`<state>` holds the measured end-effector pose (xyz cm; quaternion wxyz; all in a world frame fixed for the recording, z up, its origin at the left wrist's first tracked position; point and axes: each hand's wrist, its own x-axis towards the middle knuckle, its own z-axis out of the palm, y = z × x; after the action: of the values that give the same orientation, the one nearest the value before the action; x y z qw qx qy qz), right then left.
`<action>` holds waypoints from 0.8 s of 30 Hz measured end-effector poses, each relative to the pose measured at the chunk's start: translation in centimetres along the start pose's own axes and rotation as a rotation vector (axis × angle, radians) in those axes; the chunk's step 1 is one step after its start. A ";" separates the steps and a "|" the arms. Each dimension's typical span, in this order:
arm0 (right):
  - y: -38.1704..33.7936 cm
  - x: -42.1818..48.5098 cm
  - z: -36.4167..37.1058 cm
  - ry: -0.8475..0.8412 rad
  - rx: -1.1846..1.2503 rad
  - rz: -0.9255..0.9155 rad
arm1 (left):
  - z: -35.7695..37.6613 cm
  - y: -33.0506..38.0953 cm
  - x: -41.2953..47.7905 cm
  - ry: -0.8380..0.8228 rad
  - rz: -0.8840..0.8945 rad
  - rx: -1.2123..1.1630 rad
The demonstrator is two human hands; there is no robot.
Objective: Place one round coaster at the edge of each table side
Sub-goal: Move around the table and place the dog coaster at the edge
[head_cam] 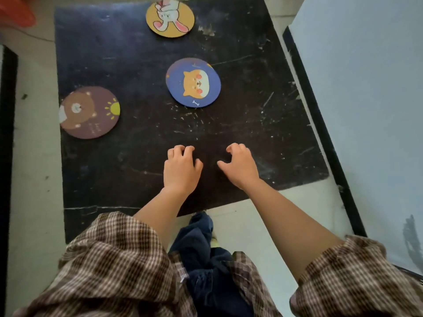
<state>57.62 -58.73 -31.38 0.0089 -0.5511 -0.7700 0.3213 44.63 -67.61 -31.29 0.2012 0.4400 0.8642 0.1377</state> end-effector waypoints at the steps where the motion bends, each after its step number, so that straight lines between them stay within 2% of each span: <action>1: -0.1 1.0 -0.3 0.004 0.003 -0.002 | -0.1 0.2 1.0 0.008 -0.010 -0.003; 7: -1.0 6.0 -0.9 0.017 -0.004 -0.007 | -0.5 1.1 5.5 0.007 -0.067 -0.055; 14: -2.7 11.6 -2.4 0.018 -0.029 -0.036 | -1.3 2.0 10.7 0.079 -0.121 -0.066; 24: -3.9 16.9 -3.6 -0.038 -0.090 -0.042 | -0.7 2.7 15.4 0.117 -0.314 -0.055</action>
<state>48.99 -43.26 -32.26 -0.0235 -0.5284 -0.7952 0.2964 37.96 -53.53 -33.06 0.1814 0.2849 0.9286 0.1538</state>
